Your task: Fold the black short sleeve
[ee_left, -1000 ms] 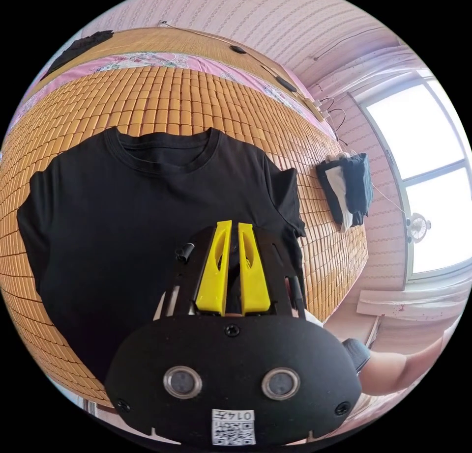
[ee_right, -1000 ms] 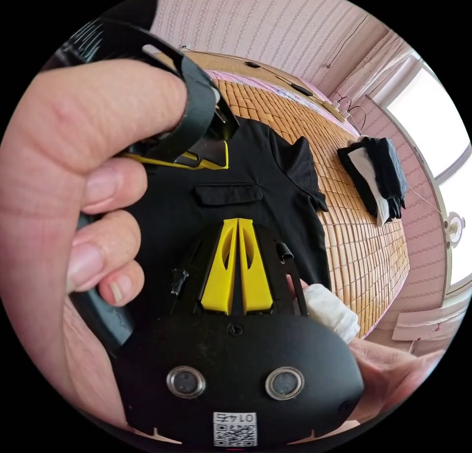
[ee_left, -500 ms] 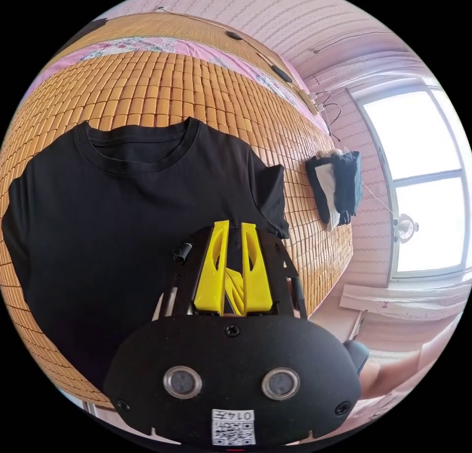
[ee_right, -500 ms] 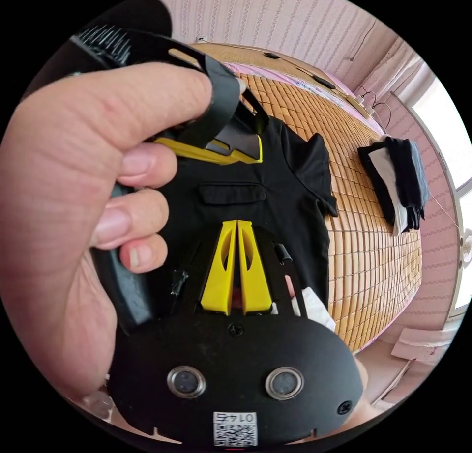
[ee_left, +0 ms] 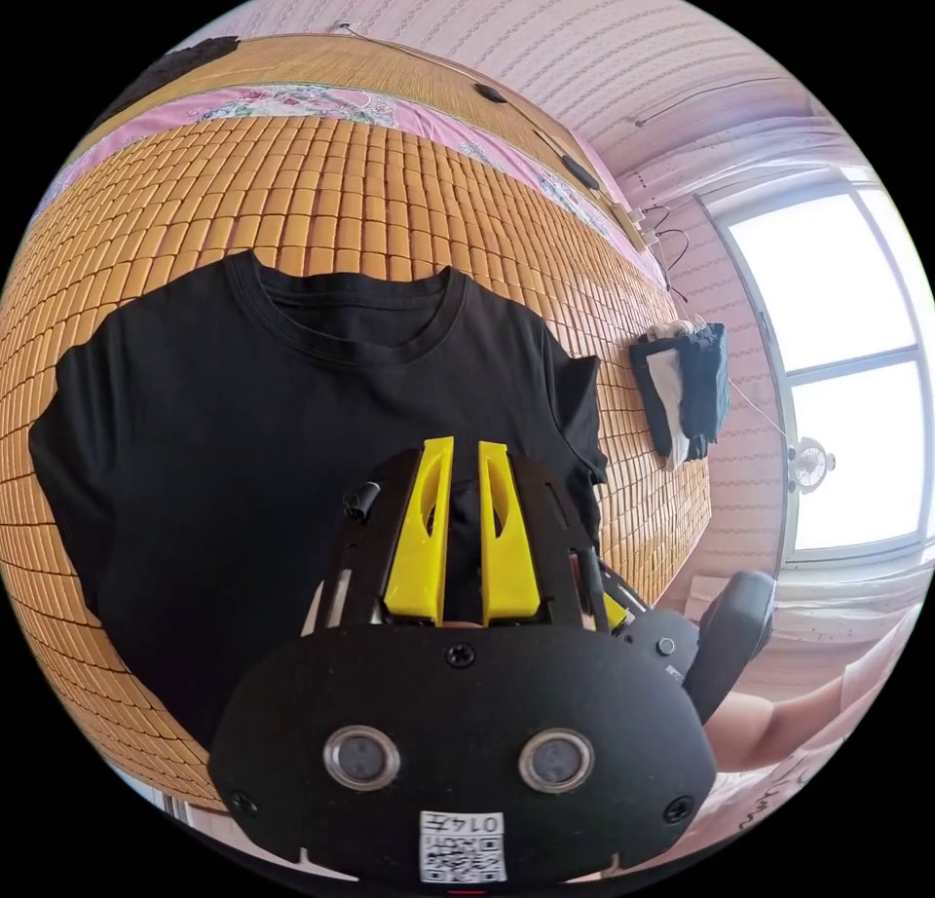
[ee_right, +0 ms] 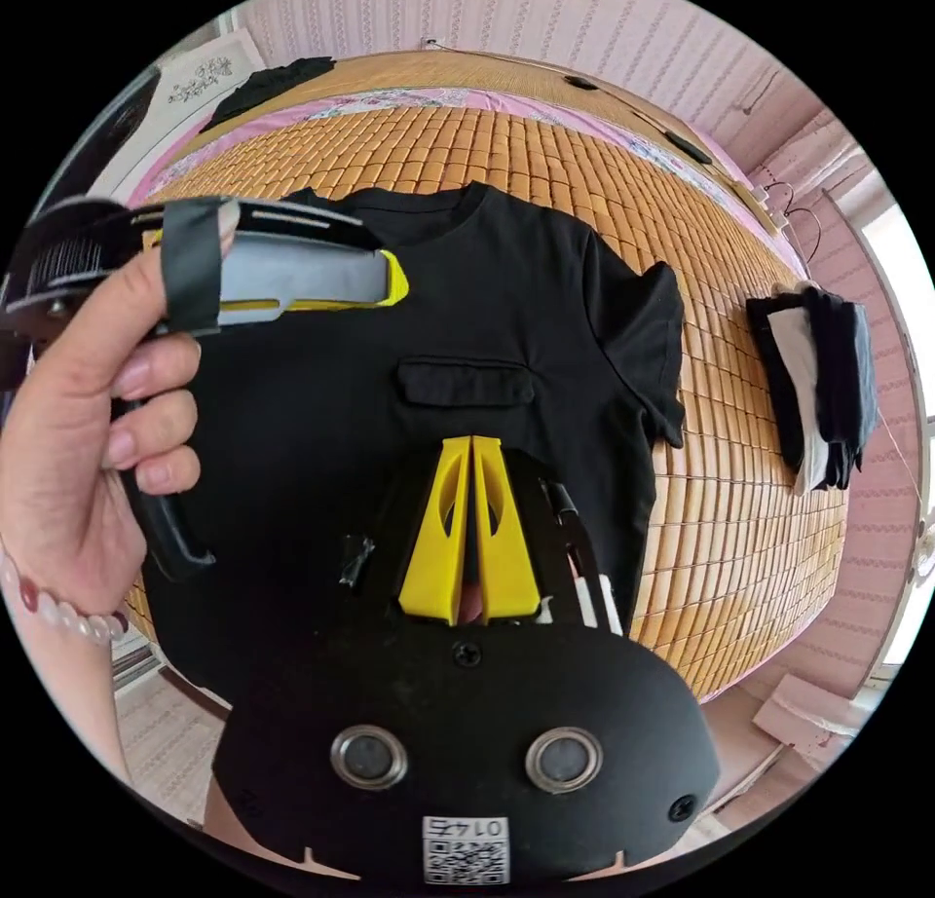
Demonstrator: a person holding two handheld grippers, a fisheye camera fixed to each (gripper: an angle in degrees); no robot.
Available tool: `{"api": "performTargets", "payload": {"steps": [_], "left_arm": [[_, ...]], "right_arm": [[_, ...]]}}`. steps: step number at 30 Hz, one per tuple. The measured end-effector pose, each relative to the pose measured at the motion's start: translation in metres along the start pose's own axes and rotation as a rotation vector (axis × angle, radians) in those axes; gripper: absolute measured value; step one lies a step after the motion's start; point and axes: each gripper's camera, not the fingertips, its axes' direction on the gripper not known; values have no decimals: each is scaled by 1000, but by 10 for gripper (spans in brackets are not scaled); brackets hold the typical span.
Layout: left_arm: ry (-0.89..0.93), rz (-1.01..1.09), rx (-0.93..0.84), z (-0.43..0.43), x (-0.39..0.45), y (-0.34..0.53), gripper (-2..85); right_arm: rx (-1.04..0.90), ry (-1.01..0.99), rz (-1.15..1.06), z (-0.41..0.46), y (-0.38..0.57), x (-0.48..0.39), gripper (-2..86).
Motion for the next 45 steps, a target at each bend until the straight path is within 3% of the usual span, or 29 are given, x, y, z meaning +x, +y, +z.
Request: {"api": "performTargets", "payload": {"steps": [4, 8, 15, 28, 34, 45], "left_arm": [[-37, 29, -33, 9, 6, 2, 51], [-81, 83, -71, 22, 20, 5, 52], [-171, 192, -104, 43, 45, 14, 56], [-170, 242, -147, 48, 62, 7, 37], [-189, 322, -129, 30, 93, -3, 32], [-137, 625, -132, 69, 202, -77, 54]], "right_arm": [[10, -201, 72, 8, 1, 49, -6], [37, -269, 54, 15, 4, 76, -9], [76, -189, -67, 20, 9, 88, -9], [127, -186, -134, 23, 18, 126, 1], [175, -251, -40, 3, 23, 174, 87], [187, -190, 233, 7, 32, 272, 84]]}}
